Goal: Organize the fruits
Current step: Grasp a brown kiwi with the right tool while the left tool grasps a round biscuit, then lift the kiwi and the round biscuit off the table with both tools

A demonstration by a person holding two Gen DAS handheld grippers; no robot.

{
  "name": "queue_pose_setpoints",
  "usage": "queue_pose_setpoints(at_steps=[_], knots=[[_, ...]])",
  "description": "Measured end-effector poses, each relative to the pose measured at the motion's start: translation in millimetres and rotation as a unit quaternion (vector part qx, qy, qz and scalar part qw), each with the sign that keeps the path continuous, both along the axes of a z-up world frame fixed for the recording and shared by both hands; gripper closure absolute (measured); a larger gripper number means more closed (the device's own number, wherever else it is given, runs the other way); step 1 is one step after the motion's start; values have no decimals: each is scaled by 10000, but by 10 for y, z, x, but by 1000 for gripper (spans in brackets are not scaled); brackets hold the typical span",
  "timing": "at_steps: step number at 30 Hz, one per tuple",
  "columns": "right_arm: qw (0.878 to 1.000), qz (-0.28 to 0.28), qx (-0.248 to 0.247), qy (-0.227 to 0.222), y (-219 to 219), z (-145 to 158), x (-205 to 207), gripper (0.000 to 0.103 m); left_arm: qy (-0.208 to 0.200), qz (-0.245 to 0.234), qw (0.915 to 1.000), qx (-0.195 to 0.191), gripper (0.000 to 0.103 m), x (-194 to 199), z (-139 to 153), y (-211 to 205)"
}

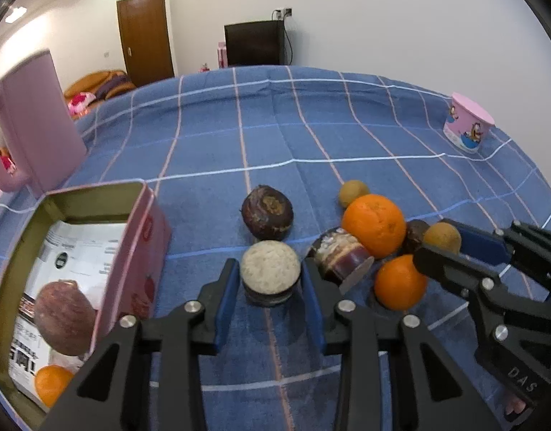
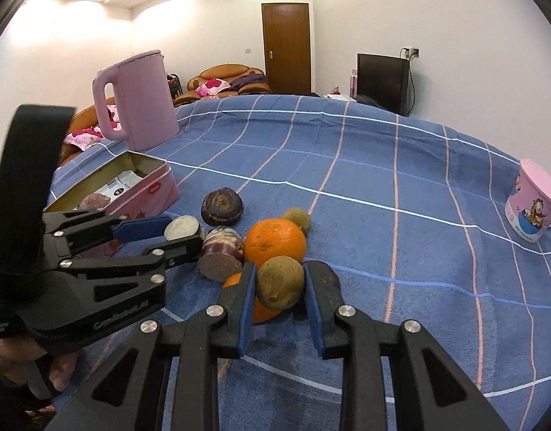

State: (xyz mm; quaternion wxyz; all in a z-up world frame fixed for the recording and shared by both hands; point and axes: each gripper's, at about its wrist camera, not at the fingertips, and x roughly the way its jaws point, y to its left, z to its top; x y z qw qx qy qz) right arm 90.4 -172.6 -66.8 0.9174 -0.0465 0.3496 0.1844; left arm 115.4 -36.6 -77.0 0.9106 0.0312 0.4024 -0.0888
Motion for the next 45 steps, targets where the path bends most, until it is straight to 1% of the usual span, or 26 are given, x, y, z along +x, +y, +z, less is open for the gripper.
queue_pose_setpoints(at_steps=[7, 11, 22, 26, 33, 45], knots=[[10000, 32, 27, -61, -1, 12, -24, 75, -24, 0, 9998, -200, 68, -28, 12, 46], [9998, 31, 104, -173, -31, 37, -61, 75, -170, 24, 9995, -268, 68, -84, 48, 69], [9990, 126, 127, -410, -16, 96, -145, 75, -630, 142, 9977, -204, 68, -218, 156, 101], [9986, 150, 140, -486, -21, 112, -174, 75, -723, 189, 9970, -196, 68, -241, 179, 110], [9974, 154, 229, -663, -50, 147, -233, 75, -1019, 233, 9944, -130, 68, -331, 241, 107], [9954, 162, 301, -892, -72, 180, -315, 75, -1231, 336, 9917, -125, 68, -405, 281, 125]])
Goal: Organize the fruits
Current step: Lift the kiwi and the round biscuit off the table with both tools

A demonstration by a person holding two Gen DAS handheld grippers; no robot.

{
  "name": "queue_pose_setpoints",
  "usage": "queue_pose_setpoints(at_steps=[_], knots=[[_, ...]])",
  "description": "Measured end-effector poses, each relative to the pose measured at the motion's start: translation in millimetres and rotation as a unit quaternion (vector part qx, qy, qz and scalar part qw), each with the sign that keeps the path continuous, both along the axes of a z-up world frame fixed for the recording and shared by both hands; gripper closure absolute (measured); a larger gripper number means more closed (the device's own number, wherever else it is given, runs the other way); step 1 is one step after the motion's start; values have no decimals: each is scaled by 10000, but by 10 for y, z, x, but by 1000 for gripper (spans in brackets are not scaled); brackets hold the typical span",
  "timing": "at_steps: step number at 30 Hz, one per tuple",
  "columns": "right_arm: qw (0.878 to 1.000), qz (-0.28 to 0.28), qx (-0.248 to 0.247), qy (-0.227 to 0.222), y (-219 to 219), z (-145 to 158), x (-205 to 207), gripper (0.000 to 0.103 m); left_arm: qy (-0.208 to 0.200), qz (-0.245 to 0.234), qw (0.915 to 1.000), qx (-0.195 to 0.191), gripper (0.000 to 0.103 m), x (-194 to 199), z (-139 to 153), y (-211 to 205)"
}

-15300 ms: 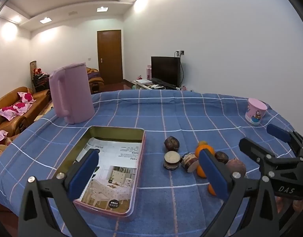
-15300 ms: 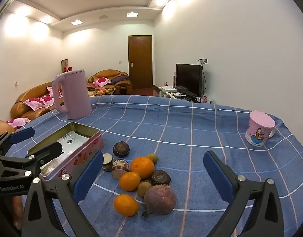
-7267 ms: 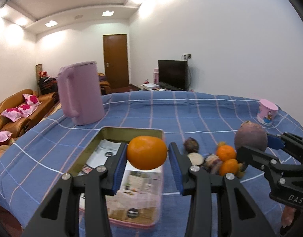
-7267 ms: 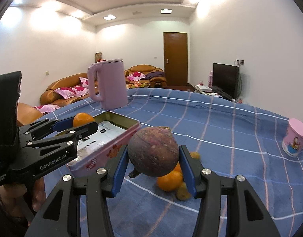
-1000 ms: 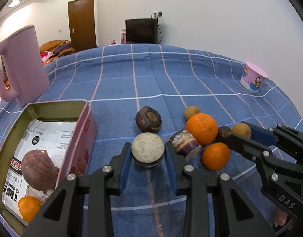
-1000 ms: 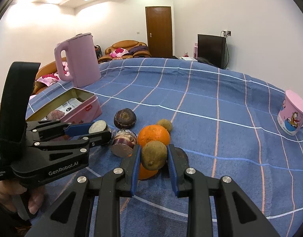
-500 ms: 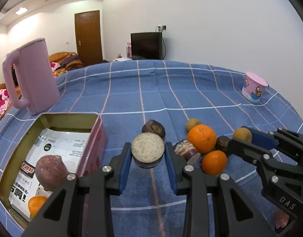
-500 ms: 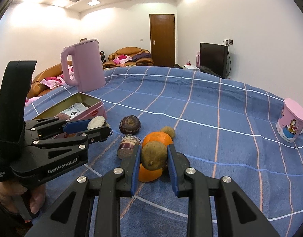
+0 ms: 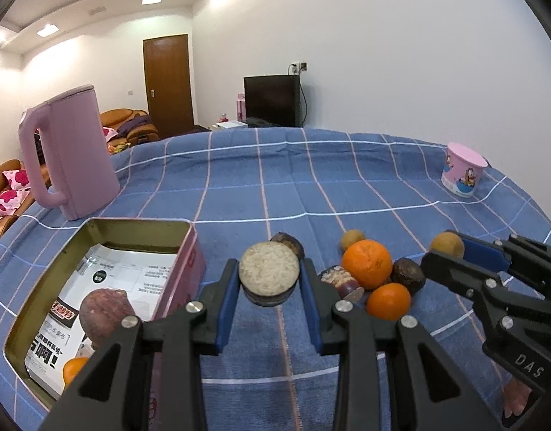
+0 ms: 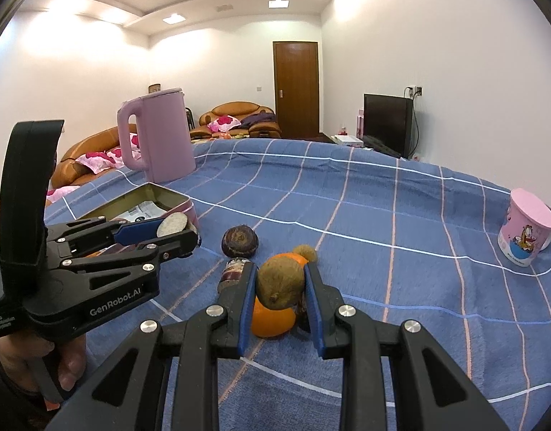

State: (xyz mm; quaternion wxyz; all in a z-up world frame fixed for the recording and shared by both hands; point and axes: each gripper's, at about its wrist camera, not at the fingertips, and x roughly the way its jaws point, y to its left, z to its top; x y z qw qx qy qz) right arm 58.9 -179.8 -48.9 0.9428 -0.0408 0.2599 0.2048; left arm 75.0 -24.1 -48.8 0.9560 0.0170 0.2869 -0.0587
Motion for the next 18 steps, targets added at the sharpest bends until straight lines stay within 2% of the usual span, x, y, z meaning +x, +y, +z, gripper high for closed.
queue_pose_setpoints(at_steps=[18], knots=[[9996, -18, 81, -285, -47, 32, -87, 75, -355, 105, 9993, 22, 68, -104, 70, 6]])
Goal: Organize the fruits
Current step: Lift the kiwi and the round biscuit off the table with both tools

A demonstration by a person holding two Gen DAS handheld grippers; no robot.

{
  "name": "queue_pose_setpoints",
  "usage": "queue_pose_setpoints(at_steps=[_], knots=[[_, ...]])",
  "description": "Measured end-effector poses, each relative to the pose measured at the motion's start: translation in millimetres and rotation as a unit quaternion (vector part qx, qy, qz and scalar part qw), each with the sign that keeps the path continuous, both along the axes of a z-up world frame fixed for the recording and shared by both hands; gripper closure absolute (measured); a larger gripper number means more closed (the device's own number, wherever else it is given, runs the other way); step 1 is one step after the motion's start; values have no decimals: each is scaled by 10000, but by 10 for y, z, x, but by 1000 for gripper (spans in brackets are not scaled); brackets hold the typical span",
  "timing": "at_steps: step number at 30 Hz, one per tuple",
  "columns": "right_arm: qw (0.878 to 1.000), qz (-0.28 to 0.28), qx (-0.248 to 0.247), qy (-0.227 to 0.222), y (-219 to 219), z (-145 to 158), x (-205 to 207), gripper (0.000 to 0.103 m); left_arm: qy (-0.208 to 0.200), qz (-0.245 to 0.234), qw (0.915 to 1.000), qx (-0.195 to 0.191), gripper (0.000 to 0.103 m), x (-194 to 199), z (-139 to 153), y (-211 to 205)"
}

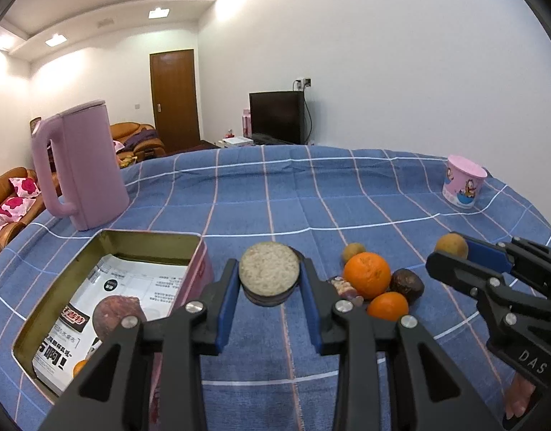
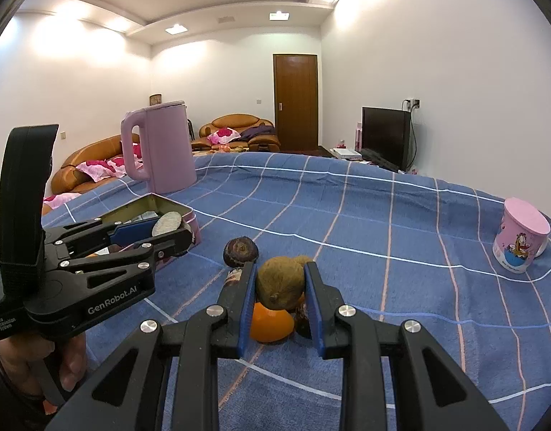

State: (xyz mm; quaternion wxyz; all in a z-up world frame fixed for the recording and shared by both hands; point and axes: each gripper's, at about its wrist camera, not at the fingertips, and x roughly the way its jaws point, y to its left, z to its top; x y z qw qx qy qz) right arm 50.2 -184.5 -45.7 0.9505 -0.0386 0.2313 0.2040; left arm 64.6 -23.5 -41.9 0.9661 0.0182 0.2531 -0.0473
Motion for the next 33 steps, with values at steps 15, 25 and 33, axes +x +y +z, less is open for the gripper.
queue_pose_setpoints(at_steps=[15, 25, 33], knots=[[9997, 19, 85, -233, -32, 22, -73, 75, -275, 109, 9995, 72, 68, -97, 48, -13], [9992, 20, 125, -380, -44, 42, -121, 75, -510, 158, 9984, 185, 68, -169, 86, -43], [9984, 10, 171, -531, -68, 63, -162, 75, -650, 202, 9973, 257, 68, -218, 110, -58]])
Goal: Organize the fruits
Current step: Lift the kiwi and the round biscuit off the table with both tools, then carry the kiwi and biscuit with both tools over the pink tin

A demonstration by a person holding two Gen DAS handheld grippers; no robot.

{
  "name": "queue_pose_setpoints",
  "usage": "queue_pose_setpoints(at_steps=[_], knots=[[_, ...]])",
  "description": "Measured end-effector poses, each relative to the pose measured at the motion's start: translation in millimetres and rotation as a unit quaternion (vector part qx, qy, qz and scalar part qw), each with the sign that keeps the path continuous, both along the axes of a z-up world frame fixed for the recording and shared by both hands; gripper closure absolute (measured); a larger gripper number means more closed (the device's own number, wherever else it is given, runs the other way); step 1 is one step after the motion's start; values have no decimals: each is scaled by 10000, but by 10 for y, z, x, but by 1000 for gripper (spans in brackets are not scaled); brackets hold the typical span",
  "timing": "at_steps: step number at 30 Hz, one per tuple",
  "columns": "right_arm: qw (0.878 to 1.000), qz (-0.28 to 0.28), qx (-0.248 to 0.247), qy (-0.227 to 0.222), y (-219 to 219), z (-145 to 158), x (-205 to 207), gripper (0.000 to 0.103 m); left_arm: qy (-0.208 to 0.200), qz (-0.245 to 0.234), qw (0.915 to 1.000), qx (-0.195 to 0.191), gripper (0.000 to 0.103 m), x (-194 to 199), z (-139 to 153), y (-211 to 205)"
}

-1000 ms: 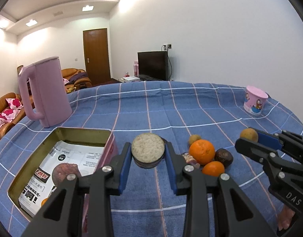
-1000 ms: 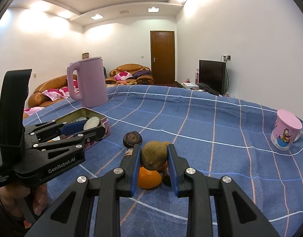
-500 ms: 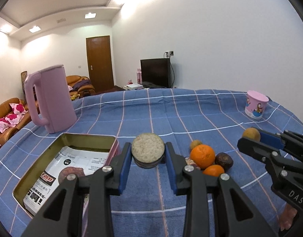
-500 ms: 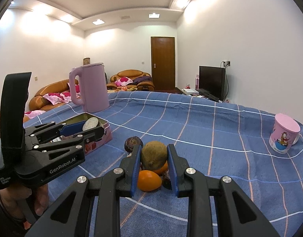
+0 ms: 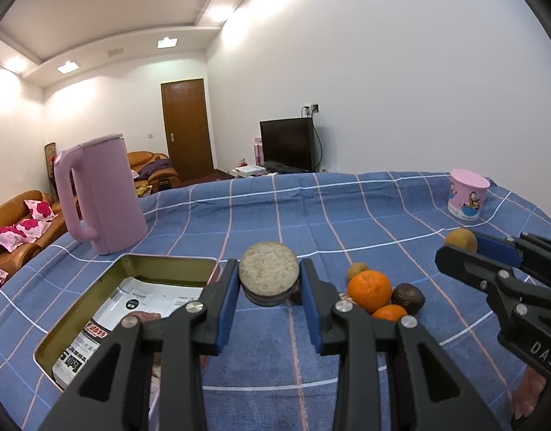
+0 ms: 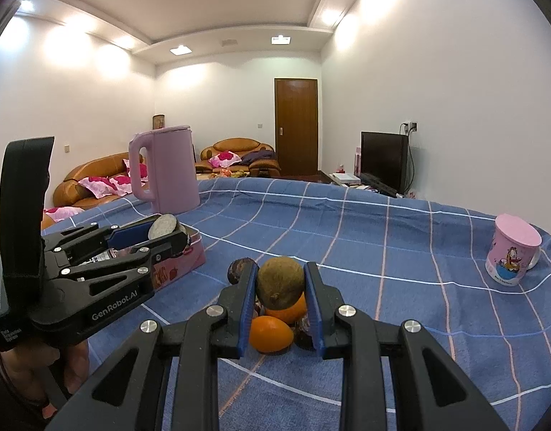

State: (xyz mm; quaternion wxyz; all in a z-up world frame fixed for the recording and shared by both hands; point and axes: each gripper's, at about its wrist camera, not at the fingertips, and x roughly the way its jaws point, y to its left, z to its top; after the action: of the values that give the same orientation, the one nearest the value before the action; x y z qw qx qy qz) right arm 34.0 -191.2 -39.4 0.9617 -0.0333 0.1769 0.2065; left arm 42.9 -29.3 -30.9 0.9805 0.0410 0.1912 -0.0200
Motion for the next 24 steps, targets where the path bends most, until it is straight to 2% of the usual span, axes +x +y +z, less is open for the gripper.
queue_pose_setpoints(at_steps=[8, 15, 24], knots=[[10000, 6, 0, -45, -8, 12, -23, 75, -171, 46, 9997, 187, 68, -63, 18, -69], [10000, 33, -92, -1, 38, 13, 18, 75, -51, 65, 9999, 133, 68, -67, 16, -10], [9995, 265, -177, 54, 270, 37, 95, 75, 75, 338, 9994, 44, 68, -65, 77, 280]])
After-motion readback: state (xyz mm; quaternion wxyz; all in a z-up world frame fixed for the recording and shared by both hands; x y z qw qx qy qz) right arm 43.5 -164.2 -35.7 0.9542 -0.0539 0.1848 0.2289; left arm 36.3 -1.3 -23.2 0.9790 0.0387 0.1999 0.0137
